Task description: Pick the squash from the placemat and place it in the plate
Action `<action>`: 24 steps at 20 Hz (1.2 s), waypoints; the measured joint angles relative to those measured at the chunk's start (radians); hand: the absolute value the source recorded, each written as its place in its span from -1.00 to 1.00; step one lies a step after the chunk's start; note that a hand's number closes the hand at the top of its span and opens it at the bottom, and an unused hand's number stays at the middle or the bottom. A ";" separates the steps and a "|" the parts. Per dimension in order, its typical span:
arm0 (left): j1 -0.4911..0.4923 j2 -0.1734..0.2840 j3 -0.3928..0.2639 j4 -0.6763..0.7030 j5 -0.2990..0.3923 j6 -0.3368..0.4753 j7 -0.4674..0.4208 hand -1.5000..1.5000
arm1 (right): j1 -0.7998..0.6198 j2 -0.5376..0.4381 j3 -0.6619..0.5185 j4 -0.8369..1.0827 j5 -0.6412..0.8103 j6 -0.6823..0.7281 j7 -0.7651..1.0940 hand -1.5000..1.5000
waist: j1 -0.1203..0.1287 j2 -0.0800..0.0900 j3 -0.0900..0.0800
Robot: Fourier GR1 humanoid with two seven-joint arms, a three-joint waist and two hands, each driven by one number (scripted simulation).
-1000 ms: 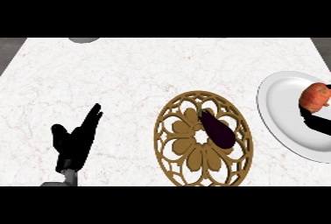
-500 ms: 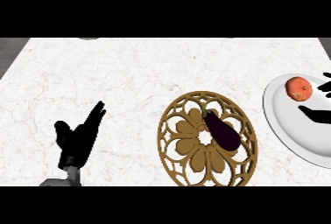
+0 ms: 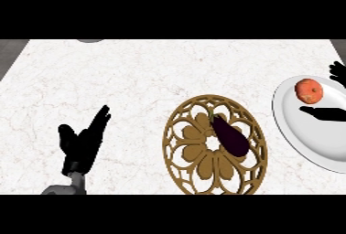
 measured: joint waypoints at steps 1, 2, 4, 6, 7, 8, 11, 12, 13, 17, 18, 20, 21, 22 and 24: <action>0.007 0.000 0.001 -0.003 -0.002 0.001 -0.008 0.00 | -0.008 0.004 -0.024 0.020 -0.021 0.014 -0.029 -1.00 | -0.002 -0.001 0.000; 0.005 -0.005 -0.002 -0.003 -0.006 0.005 -0.008 0.00 | -0.026 0.002 -0.048 0.044 -0.041 0.029 -0.046 -1.00 | -0.002 -0.001 0.001; 0.012 -0.003 0.001 -0.012 -0.003 0.003 -0.002 0.00 | -0.039 -0.002 -0.089 0.095 -0.074 0.064 -0.088 -1.00 | -0.005 -0.002 0.000; 0.011 -0.005 0.003 -0.002 -0.008 0.005 -0.009 0.00 | -0.054 -0.027 -0.124 0.142 -0.102 0.115 -0.103 -1.00 | -0.010 -0.004 0.000; 0.012 -0.010 0.000 0.000 -0.014 0.011 -0.016 0.00 | -0.058 -0.046 -0.139 0.165 -0.115 0.148 -0.106 -1.00 | -0.012 -0.004 0.000; 0.022 -0.006 0.002 -0.005 -0.012 0.004 -0.025 0.00 | -0.059 -0.067 -0.153 0.182 -0.128 0.189 -0.103 -1.00 | -0.014 -0.005 0.000; 0.033 -0.006 0.006 -0.010 -0.012 0.002 -0.034 0.00 | -0.037 -0.119 -0.173 0.229 -0.147 0.322 -0.132 -1.00 | -0.019 -0.007 0.000; 0.031 -0.010 0.005 -0.012 -0.017 0.010 -0.027 0.00 | -0.030 -0.137 -0.177 0.240 -0.153 0.374 -0.138 -1.00 | -0.021 -0.007 0.000; 0.031 -0.009 0.008 -0.012 -0.017 0.012 -0.024 0.00 | -0.018 -0.156 -0.181 0.249 -0.157 0.423 -0.148 -1.00 | -0.024 -0.008 -0.001; 0.038 -0.003 0.018 -0.020 -0.007 0.002 -0.017 0.00 | 0.040 -0.226 -0.177 0.274 -0.148 0.546 -0.181 -1.00 | -0.028 -0.009 -0.001; 0.039 0.000 0.020 -0.022 -0.004 -0.003 -0.014 0.00 | 0.057 -0.237 -0.172 0.273 -0.143 0.560 -0.185 -1.00 | -0.029 -0.009 -0.001; 0.029 0.005 0.028 -0.012 0.004 -0.013 -0.010 0.00 | 0.090 -0.246 -0.160 0.265 -0.129 0.571 -0.198 -1.00 | -0.033 -0.010 -0.002; 0.032 0.002 0.028 -0.015 0.004 -0.011 -0.009 0.00 | 0.110 -0.255 -0.155 0.261 -0.123 0.574 -0.208 -1.00 | -0.034 -0.011 -0.002; 0.034 -0.003 0.022 -0.015 -0.006 -0.005 -0.015 0.00 | 0.126 -0.261 -0.151 0.257 -0.117 0.574 -0.215 -1.00 | -0.035 -0.012 -0.001; 0.034 -0.004 0.021 -0.017 -0.010 -0.001 -0.006 0.00 | 0.160 -0.279 -0.142 0.247 -0.104 0.571 -0.237 -1.00 | -0.036 -0.012 -0.001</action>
